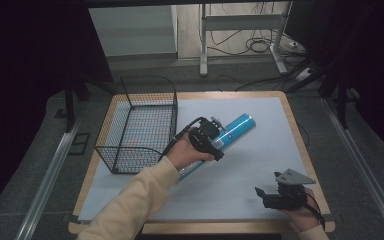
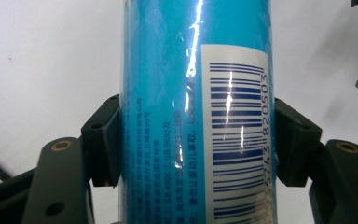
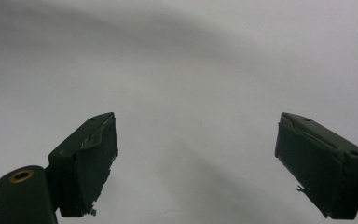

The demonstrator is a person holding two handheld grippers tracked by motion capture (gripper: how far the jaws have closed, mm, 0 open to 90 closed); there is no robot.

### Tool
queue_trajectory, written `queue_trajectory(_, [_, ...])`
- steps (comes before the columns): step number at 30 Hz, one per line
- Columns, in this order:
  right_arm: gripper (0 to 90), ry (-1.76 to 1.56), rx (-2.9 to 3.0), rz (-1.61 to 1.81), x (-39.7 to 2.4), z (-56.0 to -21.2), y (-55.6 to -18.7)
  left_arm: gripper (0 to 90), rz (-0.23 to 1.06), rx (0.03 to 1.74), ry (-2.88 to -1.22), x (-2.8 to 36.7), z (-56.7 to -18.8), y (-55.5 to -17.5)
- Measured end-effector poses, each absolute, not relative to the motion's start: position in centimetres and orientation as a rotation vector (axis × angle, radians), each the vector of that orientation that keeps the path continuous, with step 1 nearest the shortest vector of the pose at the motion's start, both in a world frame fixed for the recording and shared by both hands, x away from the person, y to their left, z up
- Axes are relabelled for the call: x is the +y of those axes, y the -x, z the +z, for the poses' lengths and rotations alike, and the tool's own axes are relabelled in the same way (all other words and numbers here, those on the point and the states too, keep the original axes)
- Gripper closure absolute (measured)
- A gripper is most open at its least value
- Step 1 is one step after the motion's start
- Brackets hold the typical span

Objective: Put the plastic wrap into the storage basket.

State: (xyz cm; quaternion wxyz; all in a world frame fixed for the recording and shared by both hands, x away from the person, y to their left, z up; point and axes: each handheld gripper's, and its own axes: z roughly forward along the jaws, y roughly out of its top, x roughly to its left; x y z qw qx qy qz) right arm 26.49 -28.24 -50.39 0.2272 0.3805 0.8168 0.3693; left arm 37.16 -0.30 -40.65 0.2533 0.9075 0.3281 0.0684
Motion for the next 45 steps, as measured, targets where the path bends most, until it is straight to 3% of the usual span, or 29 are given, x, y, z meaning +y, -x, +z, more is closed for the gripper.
queue_trajectory(45, [13.3, -1.064, 2.235, 1.019, -28.4, -50.3, -26.5, 31.6, 0.302, 0.969, -2.401, 3.8, -36.7, -38.5])
